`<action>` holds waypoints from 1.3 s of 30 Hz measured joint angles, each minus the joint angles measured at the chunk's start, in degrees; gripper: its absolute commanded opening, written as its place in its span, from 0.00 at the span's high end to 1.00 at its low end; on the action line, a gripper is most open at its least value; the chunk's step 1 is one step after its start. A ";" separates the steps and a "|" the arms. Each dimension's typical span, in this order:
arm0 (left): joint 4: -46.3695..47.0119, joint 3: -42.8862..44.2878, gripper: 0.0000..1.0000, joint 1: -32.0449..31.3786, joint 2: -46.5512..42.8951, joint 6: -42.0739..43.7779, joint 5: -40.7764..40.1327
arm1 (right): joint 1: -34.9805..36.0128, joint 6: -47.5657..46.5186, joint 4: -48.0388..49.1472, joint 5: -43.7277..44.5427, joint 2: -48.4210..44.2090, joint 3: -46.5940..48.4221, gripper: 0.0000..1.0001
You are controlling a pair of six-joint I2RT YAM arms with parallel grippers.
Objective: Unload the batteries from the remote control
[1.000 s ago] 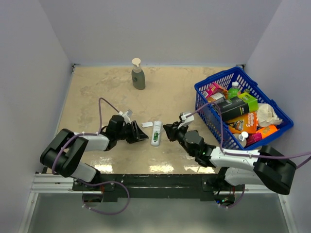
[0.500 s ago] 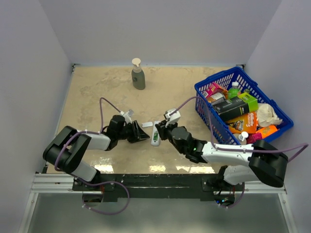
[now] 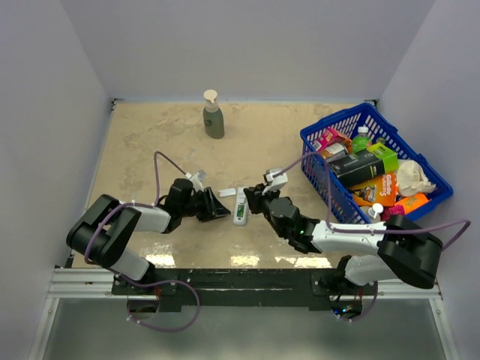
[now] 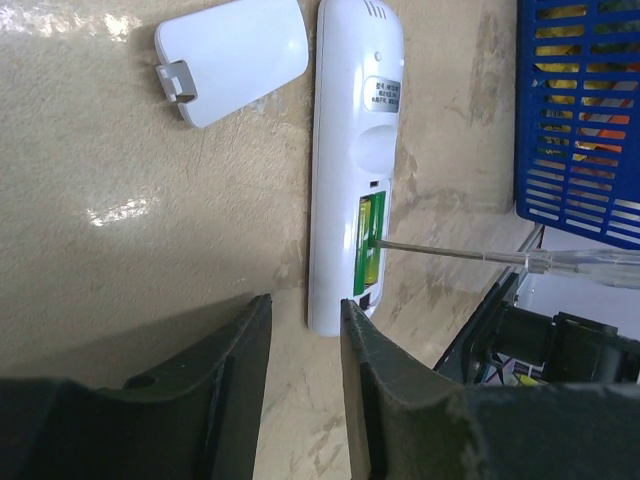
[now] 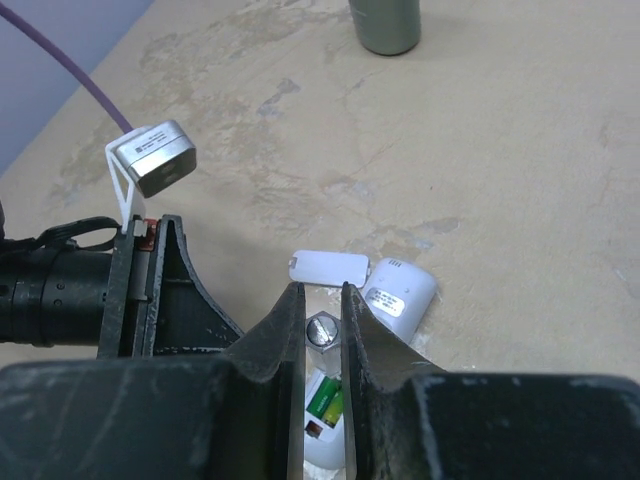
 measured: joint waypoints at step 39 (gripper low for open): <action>7.32 -0.11 0.81 -3.43 5.53 -3.98 -2.14 | 1.14 -1.01 4.55 -2.29 3.37 0.11 1.00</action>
